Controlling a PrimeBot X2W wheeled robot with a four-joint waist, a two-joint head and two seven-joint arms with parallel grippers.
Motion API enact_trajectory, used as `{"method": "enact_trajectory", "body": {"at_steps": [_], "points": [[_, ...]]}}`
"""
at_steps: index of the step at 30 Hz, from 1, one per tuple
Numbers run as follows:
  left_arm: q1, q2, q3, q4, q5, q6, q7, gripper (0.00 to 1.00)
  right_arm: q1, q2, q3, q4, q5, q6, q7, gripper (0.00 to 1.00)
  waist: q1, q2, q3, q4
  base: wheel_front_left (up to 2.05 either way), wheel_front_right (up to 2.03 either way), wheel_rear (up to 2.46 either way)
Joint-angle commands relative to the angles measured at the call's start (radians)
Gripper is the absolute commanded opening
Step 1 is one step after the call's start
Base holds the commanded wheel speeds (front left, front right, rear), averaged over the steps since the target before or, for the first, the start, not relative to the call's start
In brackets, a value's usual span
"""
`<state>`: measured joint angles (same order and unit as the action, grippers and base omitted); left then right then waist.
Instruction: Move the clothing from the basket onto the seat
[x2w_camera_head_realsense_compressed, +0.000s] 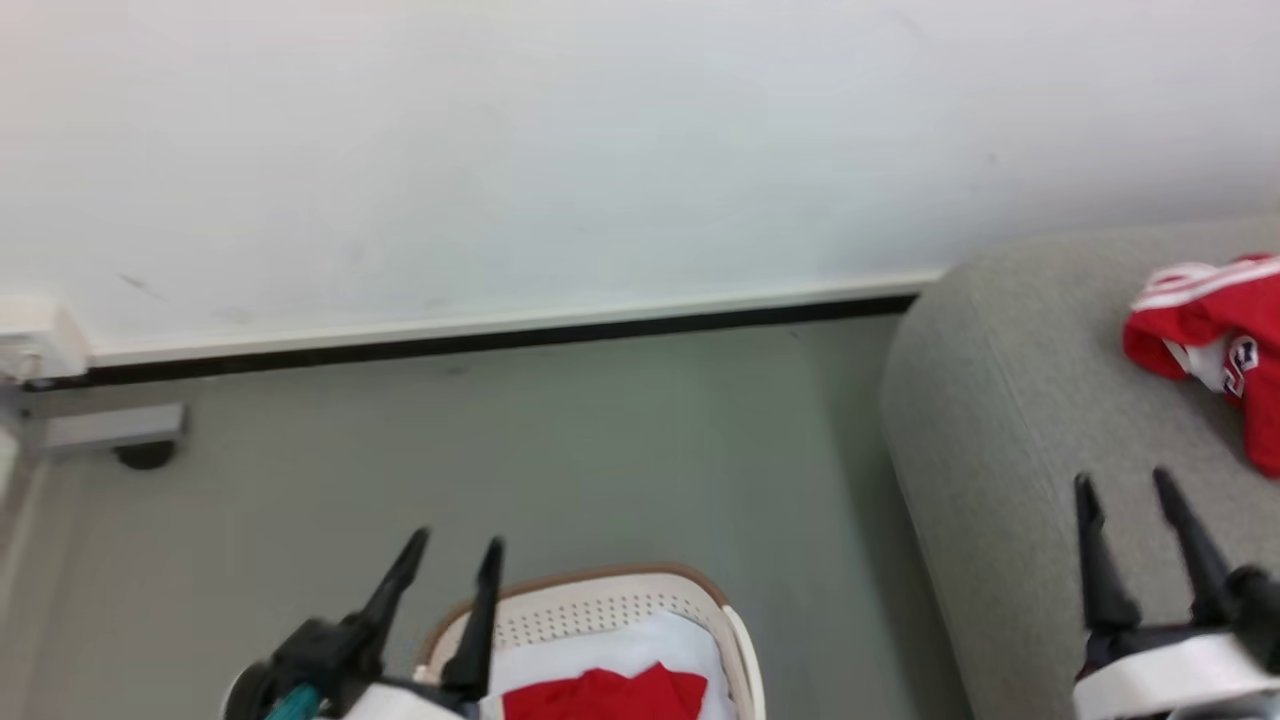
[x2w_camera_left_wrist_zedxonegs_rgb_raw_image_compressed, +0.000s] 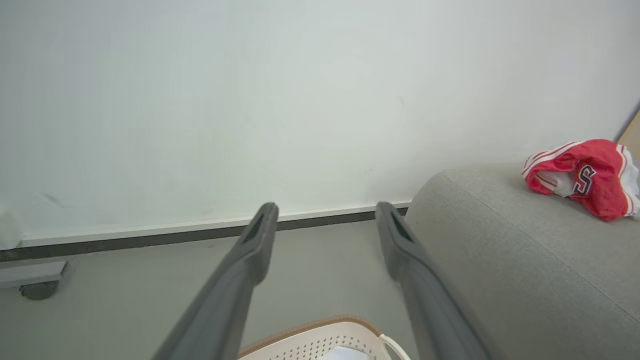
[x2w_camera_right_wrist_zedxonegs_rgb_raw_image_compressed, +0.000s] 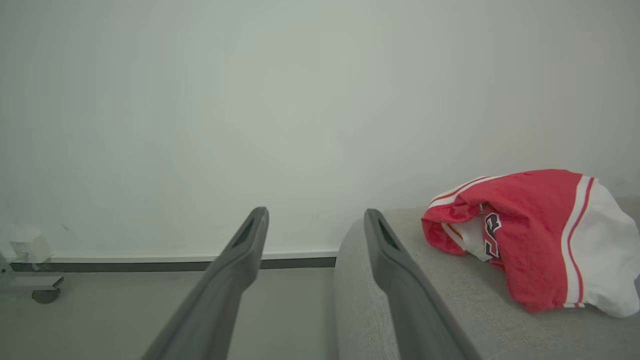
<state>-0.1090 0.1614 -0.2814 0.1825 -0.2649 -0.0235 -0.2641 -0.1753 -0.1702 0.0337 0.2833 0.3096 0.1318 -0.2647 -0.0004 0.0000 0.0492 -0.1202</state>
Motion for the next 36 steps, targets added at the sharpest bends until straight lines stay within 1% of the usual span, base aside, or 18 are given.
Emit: {"method": "enact_trajectory", "body": {"at_steps": [1, 7, 13, 23, 36], "points": [[0.025, -0.006, 0.016, 0.002, 0.007, -0.003, 0.0, 1.0, 0.029, 0.004, 0.01, -0.003, 0.0, -0.002, 0.001, 1.0, 0.0004, 0.0, -0.033, 0.036, 0.0, 0.0, 0.0], [0.104, -0.037, 0.11, 0.015, 0.036, -0.023, -0.001, 1.0, 0.098, 0.056, 0.048, 0.009, -0.033, -0.002, 0.001, 1.0, 0.0004, 0.0, -0.057, 0.069, 0.0, 0.0, 0.0], [0.153, -0.068, 0.171, 0.029, 0.056, -0.046, 0.0, 1.0, 0.136, 0.094, 0.063, 0.029, -0.059, -0.002, 0.001, 1.0, 0.0004, 0.0, -0.07, 0.081, 0.0, 0.0, 0.0], [0.151, -0.096, 0.211, 0.036, 0.093, -0.079, -0.001, 1.0, 0.142, 0.115, 0.031, 0.035, -0.072, -0.002, 0.001, 1.0, 0.0004, 0.0, -0.069, 0.087, 0.0, 0.0, 0.0], [0.149, -0.107, 0.24, 0.032, 0.111, -0.097, -0.001, 1.0, 0.128, 0.119, 0.022, 0.034, -0.075, -0.002, 0.001, 1.0, 0.0004, 0.0, -0.062, 0.081, 0.0, 0.0, 0.0]]}}
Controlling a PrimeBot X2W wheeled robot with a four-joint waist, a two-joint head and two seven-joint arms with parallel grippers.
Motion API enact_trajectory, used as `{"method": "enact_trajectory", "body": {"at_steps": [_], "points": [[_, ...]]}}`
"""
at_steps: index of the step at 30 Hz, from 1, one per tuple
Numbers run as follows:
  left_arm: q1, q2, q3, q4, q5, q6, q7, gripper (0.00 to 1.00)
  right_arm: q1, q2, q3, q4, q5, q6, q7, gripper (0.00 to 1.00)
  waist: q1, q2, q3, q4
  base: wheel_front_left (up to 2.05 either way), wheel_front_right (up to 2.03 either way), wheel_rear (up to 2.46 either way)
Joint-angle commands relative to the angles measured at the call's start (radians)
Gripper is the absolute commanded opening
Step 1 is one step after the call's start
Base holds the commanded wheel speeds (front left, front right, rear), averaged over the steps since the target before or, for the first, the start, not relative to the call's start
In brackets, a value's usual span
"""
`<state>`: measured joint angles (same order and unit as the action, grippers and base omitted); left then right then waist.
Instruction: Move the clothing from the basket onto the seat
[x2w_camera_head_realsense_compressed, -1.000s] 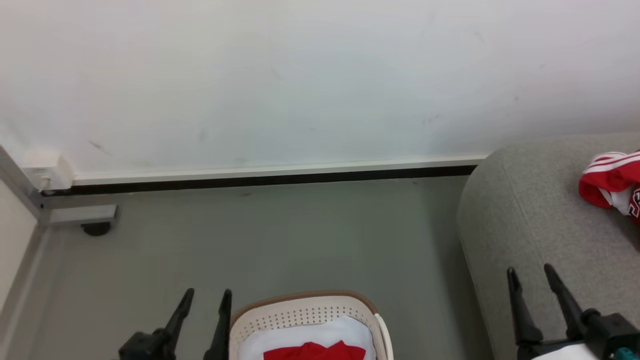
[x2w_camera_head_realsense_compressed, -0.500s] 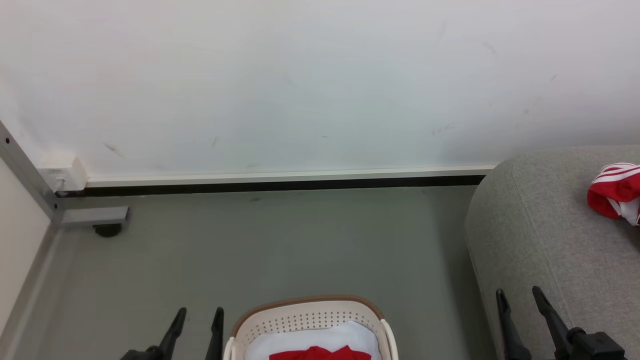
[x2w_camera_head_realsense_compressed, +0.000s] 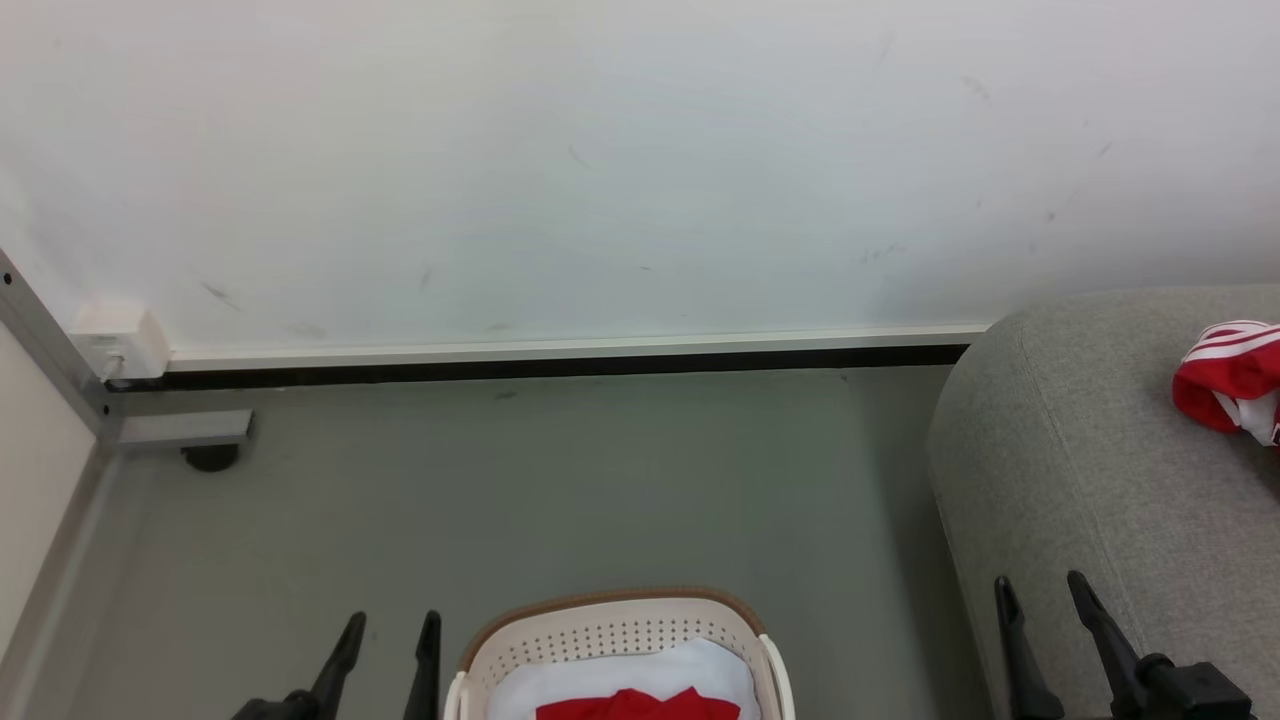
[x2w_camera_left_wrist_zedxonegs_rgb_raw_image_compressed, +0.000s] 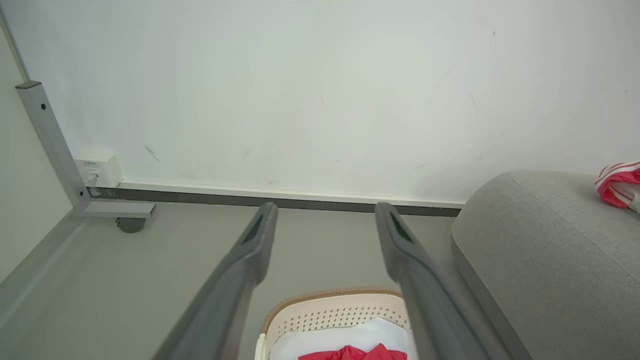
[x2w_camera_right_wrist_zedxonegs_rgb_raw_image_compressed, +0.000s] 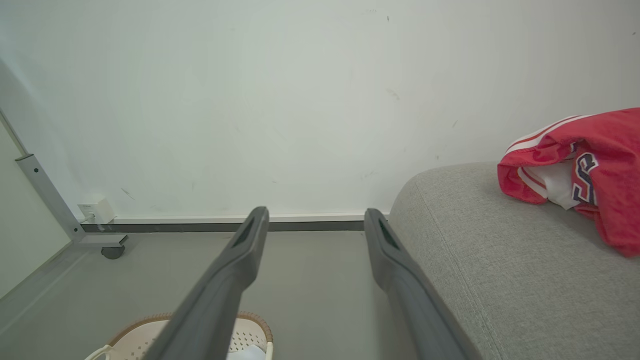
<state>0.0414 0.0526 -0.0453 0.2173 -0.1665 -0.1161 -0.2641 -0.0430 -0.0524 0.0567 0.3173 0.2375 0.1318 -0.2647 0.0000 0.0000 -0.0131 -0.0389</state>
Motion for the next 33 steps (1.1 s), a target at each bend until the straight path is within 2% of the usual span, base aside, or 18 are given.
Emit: {"method": "enact_trajectory", "body": {"at_steps": [1, 11, 24, 33], "points": [[-0.003, 0.002, 0.005, -0.003, 0.013, -0.003, -0.001, 1.0, -0.005, 0.001, 0.0, 0.0, -0.003, -0.002, 0.001, 1.0, 0.0, 0.0, 0.0, -0.001, 0.0, 0.0, 0.0], [-0.033, 0.0, -0.012, 0.003, 0.027, -0.009, -0.001, 1.0, -0.052, 0.001, 0.017, -0.017, 0.011, -0.002, 0.001, 1.0, 0.0, 0.0, 0.05, -0.048, 0.0, 0.0, 0.0], [-0.246, 0.022, -0.099, 0.129, 0.116, -0.012, -0.001, 1.0, -0.216, 0.001, 0.044, -0.112, 0.037, -0.002, 0.001, 1.0, 0.0, 0.0, 0.294, -0.185, 0.0, 0.0, 0.0], [-0.434, 0.069, -0.17, 0.346, 0.212, -0.009, 0.02, 1.0, -0.33, 0.001, 0.083, -0.198, 0.089, -0.002, 0.001, 1.0, 0.0, 0.0, 0.485, -0.259, 0.0, 0.0, 0.0]]}}
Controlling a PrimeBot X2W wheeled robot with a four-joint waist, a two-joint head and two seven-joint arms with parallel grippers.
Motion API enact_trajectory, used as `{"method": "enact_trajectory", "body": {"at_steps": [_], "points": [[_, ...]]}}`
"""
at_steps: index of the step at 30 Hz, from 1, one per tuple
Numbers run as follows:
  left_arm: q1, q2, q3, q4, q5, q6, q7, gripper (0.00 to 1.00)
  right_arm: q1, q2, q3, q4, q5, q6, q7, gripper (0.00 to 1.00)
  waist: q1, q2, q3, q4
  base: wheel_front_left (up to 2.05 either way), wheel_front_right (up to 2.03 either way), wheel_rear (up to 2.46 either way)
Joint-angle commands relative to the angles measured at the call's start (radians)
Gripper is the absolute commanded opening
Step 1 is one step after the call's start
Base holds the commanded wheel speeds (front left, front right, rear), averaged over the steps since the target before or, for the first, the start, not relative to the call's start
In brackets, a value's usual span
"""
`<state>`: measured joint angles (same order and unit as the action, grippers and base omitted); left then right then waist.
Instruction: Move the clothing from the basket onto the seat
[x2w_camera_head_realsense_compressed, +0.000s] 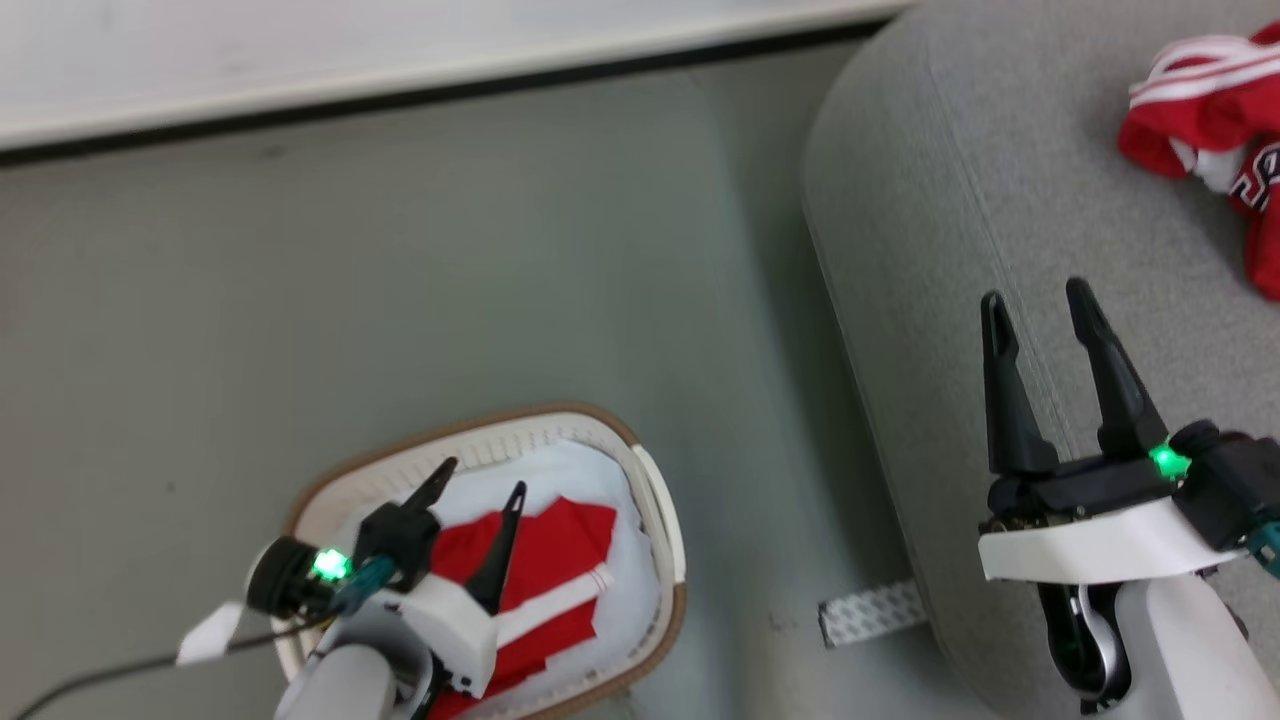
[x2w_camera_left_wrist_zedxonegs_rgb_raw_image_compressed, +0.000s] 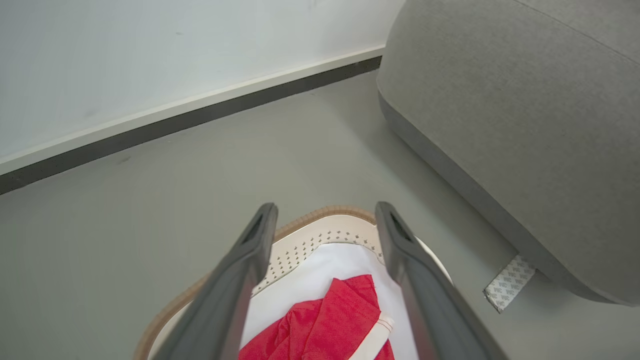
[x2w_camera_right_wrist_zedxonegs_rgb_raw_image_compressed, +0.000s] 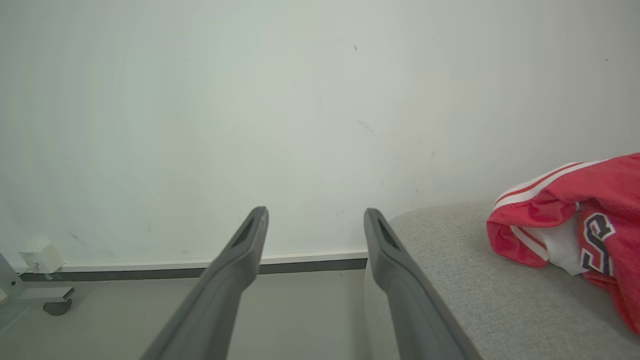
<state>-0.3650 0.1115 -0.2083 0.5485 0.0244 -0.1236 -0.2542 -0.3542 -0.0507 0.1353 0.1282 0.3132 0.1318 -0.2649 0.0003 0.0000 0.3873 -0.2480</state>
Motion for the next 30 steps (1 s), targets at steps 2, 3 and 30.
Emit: {"method": "enact_trajectory", "body": {"at_steps": [2, 3, 30], "points": [[-0.073, 0.021, -0.03, 0.067, 0.036, -0.003, 0.036, 1.0, -0.042, 0.0, 0.011, -0.024, 0.022, -0.002, 0.001, 1.0, -0.0003, 0.0, 0.125, -0.06, 0.0, 0.0, 0.0], [-0.073, 0.021, -0.03, 0.067, 0.036, -0.003, 0.036, 1.0, -0.042, 0.0, 0.011, -0.024, 0.022, -0.002, 0.001, 1.0, -0.0003, 0.0, 0.125, -0.06, 0.0, 0.0, 0.0], [-0.47, 0.09, -0.158, 0.534, 0.157, 0.032, 0.296, 1.0, -0.198, 0.0, 0.028, -0.124, 0.091, -0.002, 0.001, 1.0, -0.0003, 0.0, 0.473, -0.122, 0.0, 0.0, 0.0]]}}
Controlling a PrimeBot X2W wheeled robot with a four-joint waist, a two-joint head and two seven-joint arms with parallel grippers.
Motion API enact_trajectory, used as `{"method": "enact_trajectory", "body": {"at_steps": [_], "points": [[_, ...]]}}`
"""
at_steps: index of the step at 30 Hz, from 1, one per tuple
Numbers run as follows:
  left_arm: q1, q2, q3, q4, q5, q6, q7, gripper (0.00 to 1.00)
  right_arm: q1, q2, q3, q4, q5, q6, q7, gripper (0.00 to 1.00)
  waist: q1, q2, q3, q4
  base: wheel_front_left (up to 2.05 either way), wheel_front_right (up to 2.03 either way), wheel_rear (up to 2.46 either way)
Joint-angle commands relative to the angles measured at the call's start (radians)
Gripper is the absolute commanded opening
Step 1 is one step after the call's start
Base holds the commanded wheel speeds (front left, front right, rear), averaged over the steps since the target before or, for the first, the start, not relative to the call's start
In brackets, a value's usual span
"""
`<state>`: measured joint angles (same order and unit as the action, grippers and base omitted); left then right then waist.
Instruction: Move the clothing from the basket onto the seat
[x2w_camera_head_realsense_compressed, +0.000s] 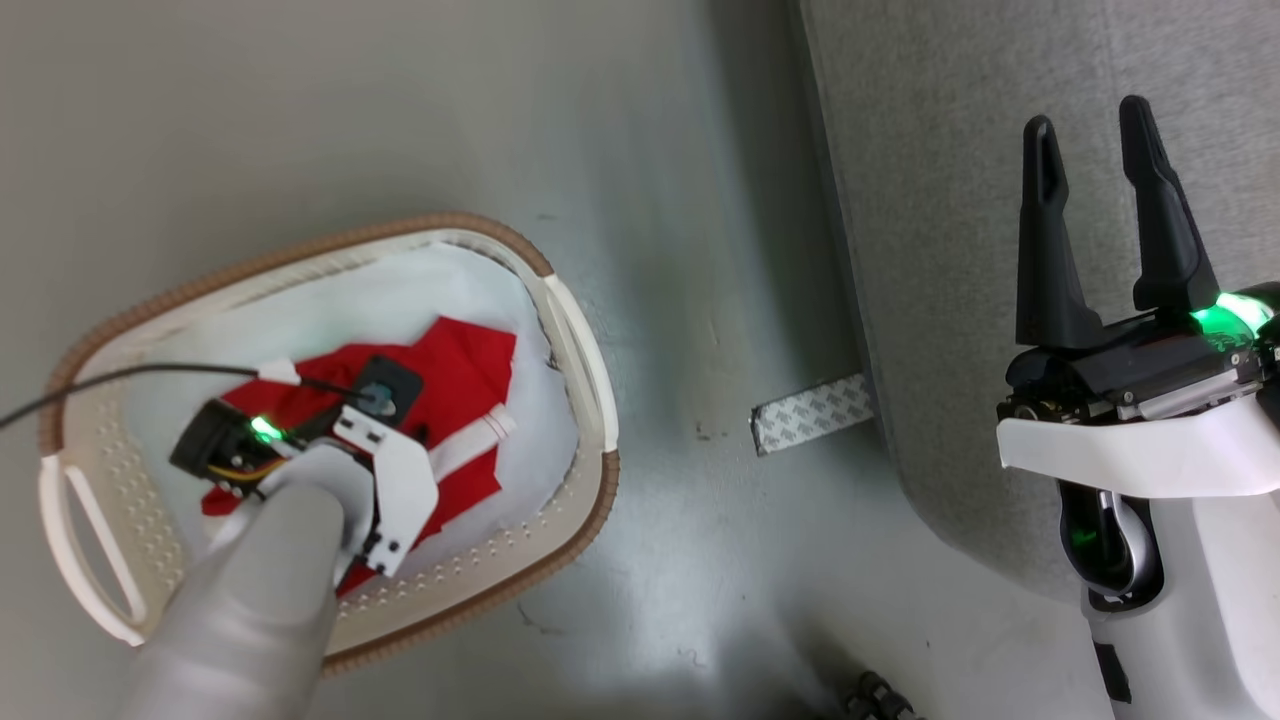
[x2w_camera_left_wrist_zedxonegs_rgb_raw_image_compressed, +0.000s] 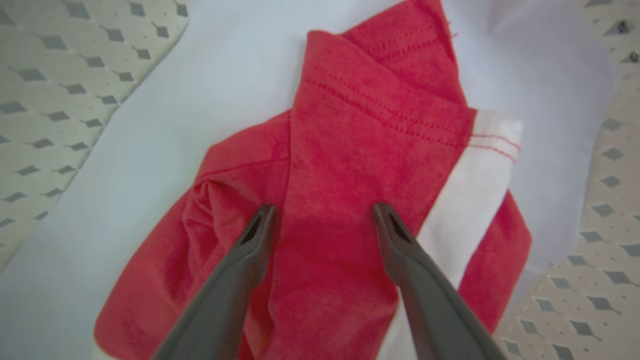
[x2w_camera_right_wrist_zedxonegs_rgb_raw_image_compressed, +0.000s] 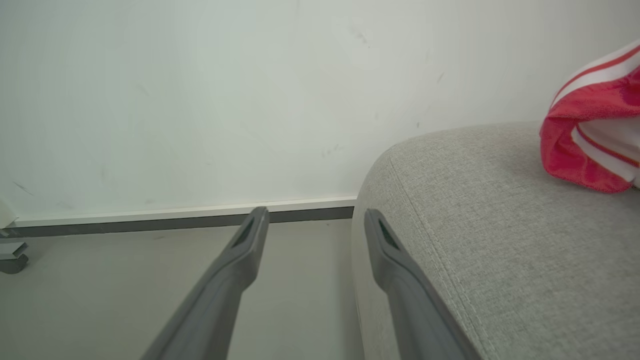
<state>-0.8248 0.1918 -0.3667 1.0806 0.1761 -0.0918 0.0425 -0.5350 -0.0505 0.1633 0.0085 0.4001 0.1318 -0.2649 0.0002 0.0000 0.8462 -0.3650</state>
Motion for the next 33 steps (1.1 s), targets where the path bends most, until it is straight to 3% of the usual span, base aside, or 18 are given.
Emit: {"method": "enact_trajectory", "body": {"at_steps": [1, 8, 10, 11, 21, 33], "points": [[-0.018, 0.012, -0.003, 0.009, 0.007, 0.0, -0.001, 1.0, -0.018, 0.0, 0.001, -0.006, 0.005, -0.002, 0.001, 1.0, -0.0002, 0.0, 0.024, -0.007, 0.0, 0.0, 0.0], [-0.066, 0.008, -0.018, 0.054, -0.003, -0.001, -0.005, 1.0, -0.02, 0.0, -0.008, -0.019, 0.01, -0.002, 0.001, 1.0, -0.0002, 0.0, 0.082, -0.009, 0.0, 0.0, 0.0], [-0.075, 0.006, -0.025, 0.069, -0.002, -0.004, -0.005, 0.27, -0.019, 0.0, -0.012, -0.02, 0.007, -0.002, 0.001, 1.0, -0.0002, 0.0, 0.092, -0.006, 0.0, 0.0, 0.0], [-0.076, 0.004, -0.028, 0.077, -0.005, -0.005, -0.005, 0.0, -0.02, 0.0, -0.014, -0.02, 0.006, -0.002, 0.001, 1.0, -0.0002, 0.0, 0.095, -0.004, 0.0, 0.0, 0.0], [-0.068, -0.057, -0.033, 0.111, -0.05, -0.014, -0.069, 0.0, -0.002, -0.001, -0.05, 0.016, -0.006, -0.002, 0.001, 1.0, -0.0002, 0.0, 0.022, 0.045, 0.0, 0.0, 0.0], [0.09, -0.128, -0.013, 0.132, -0.174, -0.03, -0.21, 0.0, 0.149, -0.001, -0.111, 0.097, -0.053, -0.002, 0.001, 1.0, -0.0002, 0.0, -0.315, 0.134, 0.0, 0.0, 0.0]]}}
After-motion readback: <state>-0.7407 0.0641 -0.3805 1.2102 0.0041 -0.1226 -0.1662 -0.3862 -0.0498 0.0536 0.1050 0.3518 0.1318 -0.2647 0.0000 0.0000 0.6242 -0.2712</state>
